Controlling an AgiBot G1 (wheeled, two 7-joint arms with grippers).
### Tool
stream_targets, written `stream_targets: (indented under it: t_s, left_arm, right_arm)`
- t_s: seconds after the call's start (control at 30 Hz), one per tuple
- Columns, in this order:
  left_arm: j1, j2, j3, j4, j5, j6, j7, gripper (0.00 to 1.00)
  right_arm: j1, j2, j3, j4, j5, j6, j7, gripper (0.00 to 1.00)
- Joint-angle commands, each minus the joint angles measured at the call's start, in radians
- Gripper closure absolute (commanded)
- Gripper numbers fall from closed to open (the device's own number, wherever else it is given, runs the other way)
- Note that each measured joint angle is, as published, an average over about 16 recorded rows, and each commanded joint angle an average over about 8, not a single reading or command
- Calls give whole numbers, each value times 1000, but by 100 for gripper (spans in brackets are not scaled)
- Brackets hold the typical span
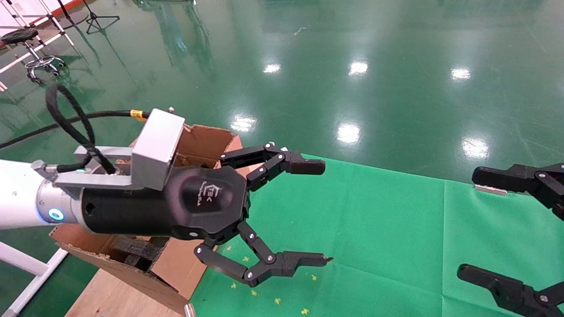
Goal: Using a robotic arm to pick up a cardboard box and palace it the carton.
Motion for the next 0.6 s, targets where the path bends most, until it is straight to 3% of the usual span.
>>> stream_targets:
  t_s: [0.03, 0.6]
  left_arm:
    - [-1, 0, 0, 0, 0, 0, 0, 0]
    - [-2, 0, 2, 2, 2, -1, -1, 0]
  right_arm:
    - [0, 0, 0, 0, 0, 0, 0, 0]
    - [0, 0, 0, 0, 0, 0, 0, 0]
